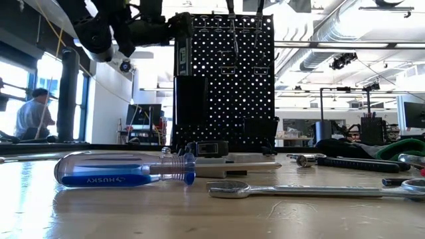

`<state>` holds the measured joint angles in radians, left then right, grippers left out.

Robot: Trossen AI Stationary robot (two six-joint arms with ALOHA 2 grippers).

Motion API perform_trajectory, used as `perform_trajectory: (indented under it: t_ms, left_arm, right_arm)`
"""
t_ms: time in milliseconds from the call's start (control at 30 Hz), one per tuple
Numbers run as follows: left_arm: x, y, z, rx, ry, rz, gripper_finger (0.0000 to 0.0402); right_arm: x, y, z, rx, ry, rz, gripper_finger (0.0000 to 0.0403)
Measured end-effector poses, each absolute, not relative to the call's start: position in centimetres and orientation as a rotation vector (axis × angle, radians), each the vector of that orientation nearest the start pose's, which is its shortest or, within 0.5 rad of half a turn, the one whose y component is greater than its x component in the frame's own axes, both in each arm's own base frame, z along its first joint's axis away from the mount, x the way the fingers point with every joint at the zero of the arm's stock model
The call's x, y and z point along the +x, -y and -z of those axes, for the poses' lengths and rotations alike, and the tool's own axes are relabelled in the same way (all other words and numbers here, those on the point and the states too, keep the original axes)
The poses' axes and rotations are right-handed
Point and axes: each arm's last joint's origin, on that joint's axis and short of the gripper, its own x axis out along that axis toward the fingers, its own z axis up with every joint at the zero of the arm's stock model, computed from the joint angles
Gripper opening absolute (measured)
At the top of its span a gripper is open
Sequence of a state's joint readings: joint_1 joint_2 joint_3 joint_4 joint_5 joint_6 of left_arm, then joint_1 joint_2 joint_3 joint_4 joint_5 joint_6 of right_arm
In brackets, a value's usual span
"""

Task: Hang tools onto peg board
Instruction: Put the black spirit level on the left black bin on the peg board

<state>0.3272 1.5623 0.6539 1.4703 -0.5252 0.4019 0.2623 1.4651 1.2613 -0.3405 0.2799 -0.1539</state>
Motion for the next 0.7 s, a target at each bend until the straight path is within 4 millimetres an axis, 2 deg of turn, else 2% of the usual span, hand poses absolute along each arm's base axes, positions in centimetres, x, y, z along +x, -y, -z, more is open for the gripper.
perform_trajectory:
  t_ms: [267,700]
  left_arm:
    - [26.6,-11.9,-25.0,0.244,0.396,-0.929,0.0178]
    - [27.0,-12.1,-24.2,0.213,0.324,-0.887,0.0193]
  right_arm:
    - [31.7,-7.7,-32.6,-0.297,-0.525,-0.024,0.0181]
    - [31.7,-7.7,-32.6,-0.297,-0.518,-0.022,0.0181]
